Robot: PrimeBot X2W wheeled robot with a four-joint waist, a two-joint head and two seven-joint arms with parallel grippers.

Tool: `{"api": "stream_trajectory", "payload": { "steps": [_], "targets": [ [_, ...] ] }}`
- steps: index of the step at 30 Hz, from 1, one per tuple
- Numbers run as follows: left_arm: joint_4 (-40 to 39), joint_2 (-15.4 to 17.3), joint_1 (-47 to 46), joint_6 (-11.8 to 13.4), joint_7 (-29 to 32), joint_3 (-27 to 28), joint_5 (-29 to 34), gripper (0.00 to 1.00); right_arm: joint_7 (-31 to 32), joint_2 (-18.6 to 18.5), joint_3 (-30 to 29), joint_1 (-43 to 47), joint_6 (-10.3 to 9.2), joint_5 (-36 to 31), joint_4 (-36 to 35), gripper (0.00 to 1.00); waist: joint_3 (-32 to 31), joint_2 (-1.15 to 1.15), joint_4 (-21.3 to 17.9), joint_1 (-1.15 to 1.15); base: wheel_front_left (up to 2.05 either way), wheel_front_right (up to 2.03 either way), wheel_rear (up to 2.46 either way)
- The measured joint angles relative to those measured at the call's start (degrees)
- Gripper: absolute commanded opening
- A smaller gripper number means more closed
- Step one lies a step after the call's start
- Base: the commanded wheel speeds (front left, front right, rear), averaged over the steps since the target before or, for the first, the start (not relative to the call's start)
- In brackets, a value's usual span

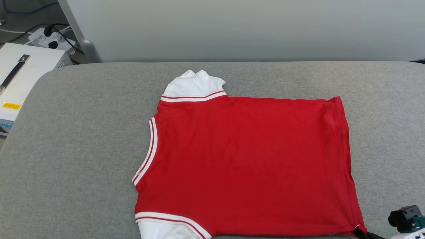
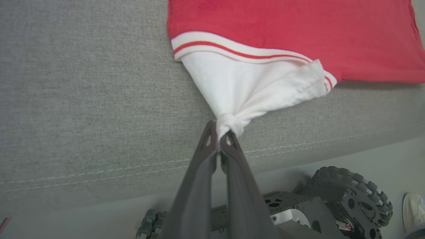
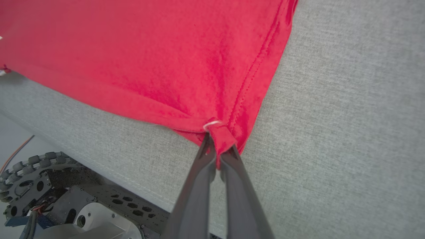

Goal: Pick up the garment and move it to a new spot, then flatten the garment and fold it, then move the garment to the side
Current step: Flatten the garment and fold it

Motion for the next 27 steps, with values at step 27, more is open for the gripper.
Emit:
{"api": "stream_trajectory", "payload": {
  "steps": [27],
  "targets": [
    [12.23,-2.42,-36.2,-12.04,-0.38,1.18,11.82,0.0,5.52,6.69,-11.68,-13.02,-0.01,-3.9,-5.92,0.0,9.0,0.0,-1.85,0.0,0.0,0.0,0.0]
  ]
}}
